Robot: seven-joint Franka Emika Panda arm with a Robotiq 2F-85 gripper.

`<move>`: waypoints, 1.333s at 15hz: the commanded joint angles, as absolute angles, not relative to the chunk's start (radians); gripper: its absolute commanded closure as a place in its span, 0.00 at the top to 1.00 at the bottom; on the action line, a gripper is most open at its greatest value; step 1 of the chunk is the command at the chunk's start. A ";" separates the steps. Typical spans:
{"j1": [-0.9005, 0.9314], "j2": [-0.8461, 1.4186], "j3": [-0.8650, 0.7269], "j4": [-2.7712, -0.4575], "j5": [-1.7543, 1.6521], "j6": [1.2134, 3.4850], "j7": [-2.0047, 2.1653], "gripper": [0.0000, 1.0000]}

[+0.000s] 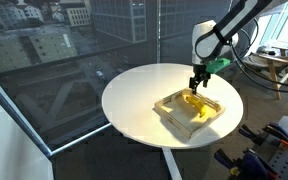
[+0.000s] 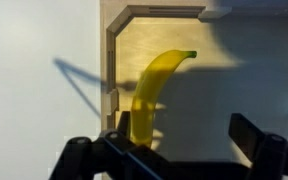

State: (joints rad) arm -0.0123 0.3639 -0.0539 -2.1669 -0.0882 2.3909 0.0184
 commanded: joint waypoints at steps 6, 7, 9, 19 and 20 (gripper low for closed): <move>-0.020 0.232 -0.049 -2.252 -0.080 2.341 0.006 1.00; -0.021 0.218 -0.048 -2.261 -0.080 2.336 0.005 1.00; -0.023 0.191 -0.046 -2.278 -0.075 2.329 -0.006 1.00; -0.033 0.056 -0.043 -2.354 -0.022 2.329 -0.115 1.00; -0.034 0.046 -0.044 -2.358 -0.014 2.328 -0.127 1.00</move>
State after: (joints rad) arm -0.0165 0.1035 -0.0530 -2.3267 -0.0478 2.3493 -0.0729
